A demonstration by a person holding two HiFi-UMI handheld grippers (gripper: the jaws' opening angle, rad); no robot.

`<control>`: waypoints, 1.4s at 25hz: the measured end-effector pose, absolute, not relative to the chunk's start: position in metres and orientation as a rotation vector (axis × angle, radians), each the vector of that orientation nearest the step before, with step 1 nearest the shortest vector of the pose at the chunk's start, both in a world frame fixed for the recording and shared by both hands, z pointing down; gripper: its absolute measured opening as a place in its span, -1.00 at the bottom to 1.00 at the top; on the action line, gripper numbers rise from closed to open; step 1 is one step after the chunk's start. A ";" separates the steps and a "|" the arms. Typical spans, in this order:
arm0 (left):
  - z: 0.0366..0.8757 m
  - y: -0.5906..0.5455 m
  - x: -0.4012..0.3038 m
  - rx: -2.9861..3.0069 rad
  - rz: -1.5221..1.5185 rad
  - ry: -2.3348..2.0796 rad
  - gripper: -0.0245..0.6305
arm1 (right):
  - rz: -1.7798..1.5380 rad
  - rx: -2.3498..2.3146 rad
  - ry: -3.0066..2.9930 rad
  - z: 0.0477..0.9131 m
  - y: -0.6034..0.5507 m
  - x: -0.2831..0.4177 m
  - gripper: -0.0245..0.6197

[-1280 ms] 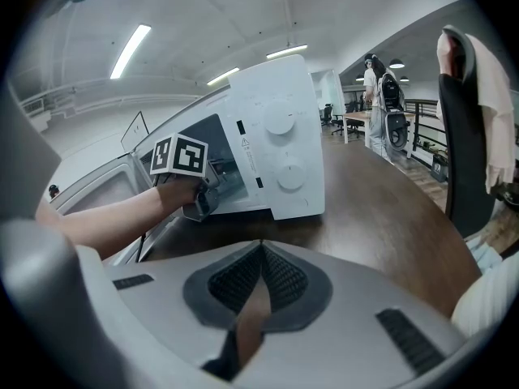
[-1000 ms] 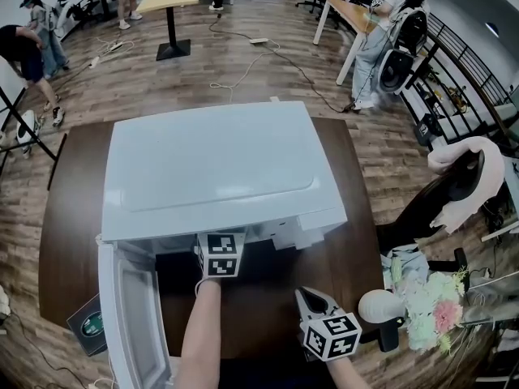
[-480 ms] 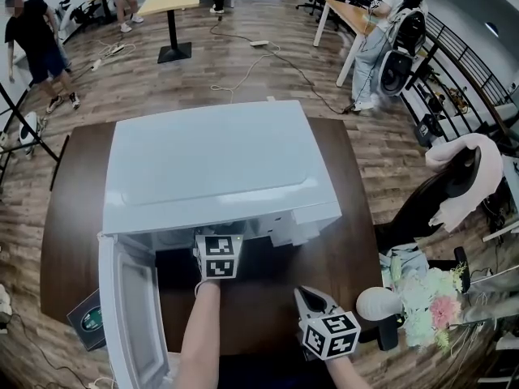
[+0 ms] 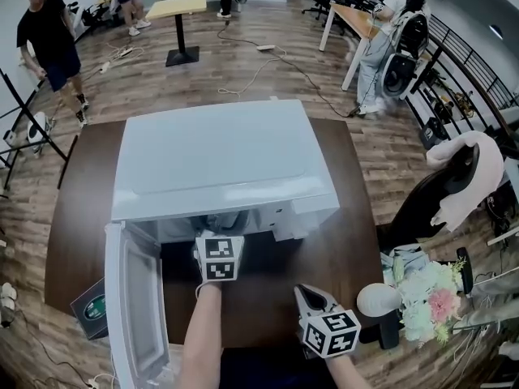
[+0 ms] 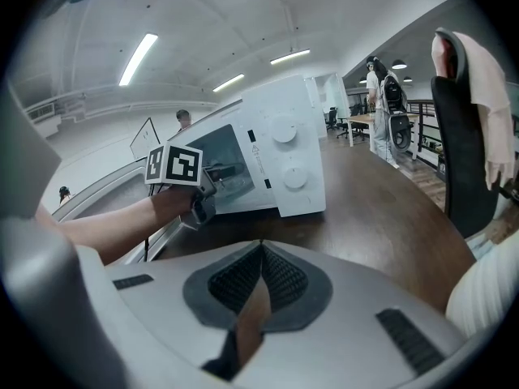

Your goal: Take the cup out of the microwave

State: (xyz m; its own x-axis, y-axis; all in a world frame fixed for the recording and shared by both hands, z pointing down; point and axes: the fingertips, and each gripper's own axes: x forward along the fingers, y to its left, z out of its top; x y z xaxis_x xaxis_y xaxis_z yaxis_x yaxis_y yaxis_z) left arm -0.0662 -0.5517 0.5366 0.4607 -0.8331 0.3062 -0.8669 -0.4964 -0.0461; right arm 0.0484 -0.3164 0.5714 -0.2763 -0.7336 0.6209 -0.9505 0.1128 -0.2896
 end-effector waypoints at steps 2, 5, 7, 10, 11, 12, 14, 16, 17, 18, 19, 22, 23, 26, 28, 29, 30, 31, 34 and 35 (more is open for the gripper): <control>0.533 -0.546 -0.068 2.582 0.431 -1.520 0.20 | 0.936 1.646 -2.083 0.570 -0.313 0.048 -0.94; 0.527 -0.536 -0.072 2.576 0.421 -1.529 0.20 | 0.934 1.636 -2.098 0.567 -0.307 0.045 -0.94; 0.525 -0.530 -0.074 2.571 0.416 -1.532 0.20 | 0.934 1.629 -2.105 0.564 -0.303 0.044 -0.94; 0.521 -0.520 -0.077 2.557 0.405 -1.541 0.20 | 0.926 1.615 -2.116 0.561 -0.296 0.044 -0.94; 0.520 -0.517 -0.078 2.553 0.402 -1.546 0.20 | 0.923 1.610 -2.120 0.560 -0.294 0.044 -0.94; 0.519 -0.513 -0.079 2.551 0.401 -1.550 0.20 | 0.919 1.605 -2.123 0.558 -0.292 0.044 -0.94; 0.516 -0.507 -0.079 2.548 0.401 -1.558 0.20 | 0.914 1.598 -2.129 0.556 -0.287 0.045 -0.94; 0.513 -0.500 -0.080 2.543 0.402 -1.565 0.20 | 0.909 1.593 -2.135 0.553 -0.284 0.046 -0.94; 0.512 -0.497 -0.080 2.541 0.401 -1.569 0.20 | 0.906 1.589 -2.139 0.552 -0.283 0.047 -0.94; 0.510 -0.493 -0.081 2.539 0.398 -1.573 0.20 | 0.903 1.585 -2.145 0.551 -0.282 0.047 -0.94; 0.508 -0.490 -0.082 2.538 0.395 -1.576 0.20 | 0.902 1.582 -2.151 0.550 -0.281 0.047 -0.94; 0.503 -0.478 -0.082 2.539 0.394 -1.575 0.20 | 0.900 1.574 -2.165 0.546 -0.279 0.047 -0.94; 0.502 -0.474 -0.082 2.538 0.394 -1.573 0.20 | 0.900 1.572 -2.169 0.545 -0.278 0.046 -0.94; 0.500 -0.462 -0.084 2.528 0.391 -1.571 0.20 | 0.901 1.559 -2.190 0.541 -0.277 0.042 -0.94; 0.498 -0.454 -0.086 2.516 0.385 -1.575 0.20 | 0.903 1.553 -2.205 0.539 -0.276 0.040 -0.94; 0.496 -0.451 -0.087 2.512 0.381 -1.581 0.20 | 0.905 1.550 -2.212 0.538 -0.276 0.039 -0.94; 0.494 -0.447 -0.089 2.507 0.380 -1.587 0.20 | 0.906 1.546 -2.218 0.537 -0.276 0.037 -0.94; 0.493 -0.444 -0.091 2.503 0.383 -1.589 0.20 | 0.907 1.543 -2.225 0.536 -0.277 0.036 -0.94; 0.490 -0.433 -0.094 2.498 0.398 -1.591 0.20 | 0.907 1.536 -2.243 0.534 -0.278 0.033 -0.94; 0.489 -0.429 -0.095 2.497 0.401 -1.592 0.20 | 0.905 1.534 -2.248 0.533 -0.279 0.033 -0.94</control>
